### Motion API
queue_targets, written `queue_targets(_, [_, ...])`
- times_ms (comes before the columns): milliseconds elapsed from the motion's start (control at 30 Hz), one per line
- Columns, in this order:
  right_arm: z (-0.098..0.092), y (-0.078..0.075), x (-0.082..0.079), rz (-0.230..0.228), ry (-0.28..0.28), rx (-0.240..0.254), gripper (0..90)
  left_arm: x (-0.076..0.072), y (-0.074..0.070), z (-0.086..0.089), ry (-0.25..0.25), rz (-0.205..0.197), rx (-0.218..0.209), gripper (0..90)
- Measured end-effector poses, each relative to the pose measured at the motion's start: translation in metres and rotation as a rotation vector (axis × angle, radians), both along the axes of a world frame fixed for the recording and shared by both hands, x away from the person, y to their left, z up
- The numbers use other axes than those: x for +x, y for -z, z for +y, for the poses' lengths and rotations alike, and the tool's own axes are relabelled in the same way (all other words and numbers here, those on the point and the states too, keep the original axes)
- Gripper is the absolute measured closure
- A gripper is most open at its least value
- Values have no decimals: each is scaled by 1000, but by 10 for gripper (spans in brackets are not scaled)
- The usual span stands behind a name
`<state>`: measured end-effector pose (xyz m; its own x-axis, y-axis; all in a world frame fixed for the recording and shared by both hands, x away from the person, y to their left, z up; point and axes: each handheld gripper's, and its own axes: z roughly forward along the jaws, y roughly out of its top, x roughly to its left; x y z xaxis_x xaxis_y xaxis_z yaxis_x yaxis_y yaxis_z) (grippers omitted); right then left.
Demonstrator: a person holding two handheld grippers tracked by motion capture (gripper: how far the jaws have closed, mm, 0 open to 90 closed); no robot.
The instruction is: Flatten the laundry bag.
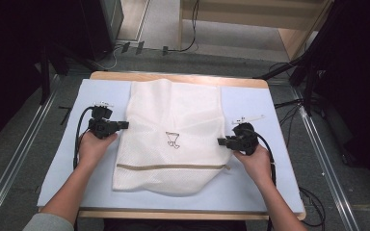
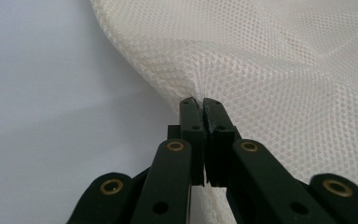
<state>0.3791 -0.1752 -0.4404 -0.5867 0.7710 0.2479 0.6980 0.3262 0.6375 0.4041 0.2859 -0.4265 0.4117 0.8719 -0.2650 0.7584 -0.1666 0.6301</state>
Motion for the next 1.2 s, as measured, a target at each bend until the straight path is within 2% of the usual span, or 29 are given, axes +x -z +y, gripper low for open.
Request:
queue_targets(200, [9,0,17,-15,4,13,792,11,2,14,-28,11,0,895])
queue_targets(300, [16,0,26,-15,2,8,791,16,5,21,-45,12,-15,895])
queue_targets(367, [20,1,31,-15,0,2,792,20,5,26,-36,33,-23,894])
queue_targets(433, [22,2,36,-14,-3,4,793,23,5,31,-34,49,-63,891])
queue_targets(633, [29,10,47,-6,9,25,793,30,4,37,-57,-2,-52,891])
queue_targets(700, [32,13,49,0,6,19,792,35,5,39,-55,6,-33,890])
queue_targets(800, [38,16,53,4,11,13,784,37,7,43,-78,2,-38,882])
queue_targets(867, [41,19,56,2,14,12,784,37,8,44,-75,3,-28,874])
queue_targets(967, [46,25,59,6,25,-9,783,38,9,46,-82,0,-45,864])
queue_targets(1067, [47,29,63,-3,36,-3,775,37,8,50,-89,-2,-60,837])
queue_targets(1200, [46,29,63,-3,42,-4,788,32,5,51,-79,4,-65,759])
